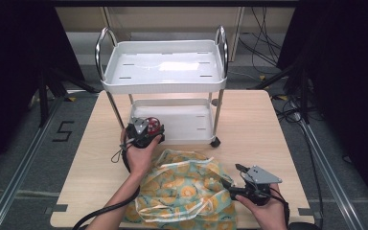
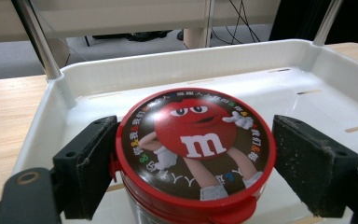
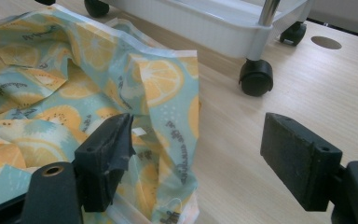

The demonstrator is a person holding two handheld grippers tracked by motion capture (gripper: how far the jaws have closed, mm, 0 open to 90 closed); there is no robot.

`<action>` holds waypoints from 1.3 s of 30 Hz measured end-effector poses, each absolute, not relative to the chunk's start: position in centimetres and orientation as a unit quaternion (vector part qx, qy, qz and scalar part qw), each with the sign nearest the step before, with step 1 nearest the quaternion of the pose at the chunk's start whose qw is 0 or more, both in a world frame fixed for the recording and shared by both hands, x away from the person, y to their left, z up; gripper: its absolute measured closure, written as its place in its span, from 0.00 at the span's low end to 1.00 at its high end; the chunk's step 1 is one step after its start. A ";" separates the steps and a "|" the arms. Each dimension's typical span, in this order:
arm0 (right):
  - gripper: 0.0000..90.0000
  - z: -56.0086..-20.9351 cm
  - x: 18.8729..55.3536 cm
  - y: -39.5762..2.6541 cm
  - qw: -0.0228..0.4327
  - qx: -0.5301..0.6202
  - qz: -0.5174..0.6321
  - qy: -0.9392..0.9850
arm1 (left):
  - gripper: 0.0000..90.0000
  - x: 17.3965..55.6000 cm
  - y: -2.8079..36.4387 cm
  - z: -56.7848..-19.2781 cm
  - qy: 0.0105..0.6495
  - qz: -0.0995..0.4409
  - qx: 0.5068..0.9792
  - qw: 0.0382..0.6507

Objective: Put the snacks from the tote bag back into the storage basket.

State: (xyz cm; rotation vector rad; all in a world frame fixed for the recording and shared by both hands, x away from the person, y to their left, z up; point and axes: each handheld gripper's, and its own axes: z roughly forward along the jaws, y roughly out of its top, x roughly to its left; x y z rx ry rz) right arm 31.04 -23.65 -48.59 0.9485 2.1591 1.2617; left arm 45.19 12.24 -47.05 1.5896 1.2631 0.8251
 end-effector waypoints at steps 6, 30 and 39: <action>0.29 -48.5 31.2 -23.9 0.232 0.339 0.457 0.789 | 0.18 44.5 12.5 -46.5 0.517 0.332 0.643 0.458; 0.28 -48.5 31.3 -23.9 0.242 0.334 0.459 0.787 | 0.19 42.4 13.4 -44.8 0.506 0.321 0.648 0.471; 0.28 -48.4 31.2 -23.9 0.228 0.338 0.460 0.789 | 0.19 41.4 13.4 -44.4 0.504 0.302 0.645 0.489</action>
